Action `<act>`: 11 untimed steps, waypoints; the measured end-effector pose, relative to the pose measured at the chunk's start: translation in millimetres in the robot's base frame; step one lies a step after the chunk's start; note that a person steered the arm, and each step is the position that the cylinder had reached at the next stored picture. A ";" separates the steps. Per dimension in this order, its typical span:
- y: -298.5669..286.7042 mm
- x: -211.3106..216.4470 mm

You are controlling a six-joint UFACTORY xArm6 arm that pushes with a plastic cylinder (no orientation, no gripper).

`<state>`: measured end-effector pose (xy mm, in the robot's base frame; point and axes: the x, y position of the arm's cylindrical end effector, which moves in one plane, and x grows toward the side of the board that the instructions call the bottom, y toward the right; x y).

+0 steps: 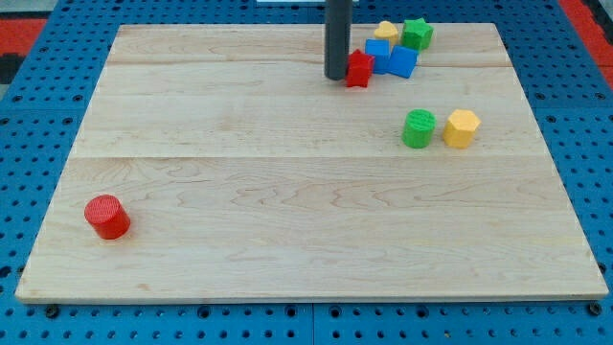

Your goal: Push the red circle slightly to the right of the board

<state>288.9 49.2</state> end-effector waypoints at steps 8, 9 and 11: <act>-210.5 286.5; -324.3 293.3; -278.4 243.8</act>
